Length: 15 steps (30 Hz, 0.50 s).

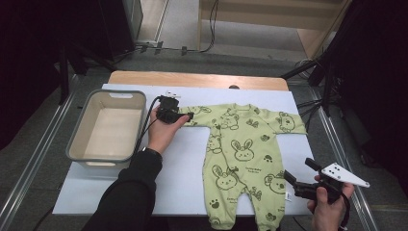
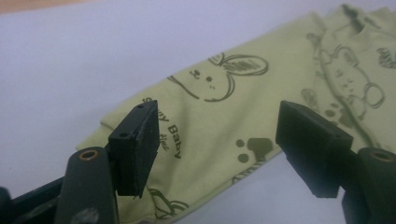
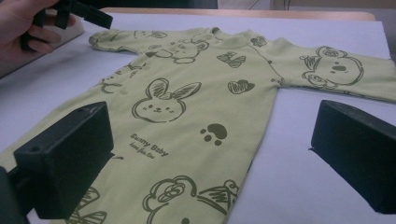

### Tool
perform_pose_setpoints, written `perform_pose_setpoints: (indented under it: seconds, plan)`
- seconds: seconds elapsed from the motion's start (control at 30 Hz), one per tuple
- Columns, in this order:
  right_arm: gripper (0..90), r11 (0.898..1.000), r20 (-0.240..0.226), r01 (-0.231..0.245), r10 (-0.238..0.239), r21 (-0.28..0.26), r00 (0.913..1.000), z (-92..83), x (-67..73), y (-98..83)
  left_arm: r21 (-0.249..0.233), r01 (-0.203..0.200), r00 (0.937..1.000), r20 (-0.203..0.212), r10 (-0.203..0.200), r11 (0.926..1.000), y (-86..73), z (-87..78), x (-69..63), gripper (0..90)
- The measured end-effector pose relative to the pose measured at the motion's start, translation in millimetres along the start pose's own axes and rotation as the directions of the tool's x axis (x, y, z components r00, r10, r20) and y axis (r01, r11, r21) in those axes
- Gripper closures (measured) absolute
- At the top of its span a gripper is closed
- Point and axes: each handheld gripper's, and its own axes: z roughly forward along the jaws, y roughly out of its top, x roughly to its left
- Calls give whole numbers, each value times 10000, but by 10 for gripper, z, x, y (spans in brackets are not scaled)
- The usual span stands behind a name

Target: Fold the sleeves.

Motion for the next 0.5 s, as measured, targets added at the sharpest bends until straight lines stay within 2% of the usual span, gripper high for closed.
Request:
perform_pose_setpoints:
  seconds: [0.07,0.23,0.37,0.43,0.47,0.5]
  plan:
    - [0,10000,-5,-14,14,21,10000,7,-1,-2,96,43,9993,-361,-39,9999,-11,46,10,332]
    - [0,10000,-55,41,-41,39,10000,28,10,-5,474,89,9976,-686,-56,9988,-40,137,63,406]
    - [0,9999,-136,36,-34,110,9999,65,42,-3,546,115,9952,-976,-61,9984,-53,182,73,478]
    - [0,9997,-187,115,-111,198,9998,82,61,-4,675,-96,9937,-1110,171,9977,-62,204,49,547]
    - [0,9996,-185,163,-159,211,9997,90,62,-6,818,-342,9920,-1185,438,9961,-69,221,30,572]
    - [0,9996,-181,153,-149,244,9997,92,62,-8,915,-670,9876,-1354,791,9936,-72,226,10,599]
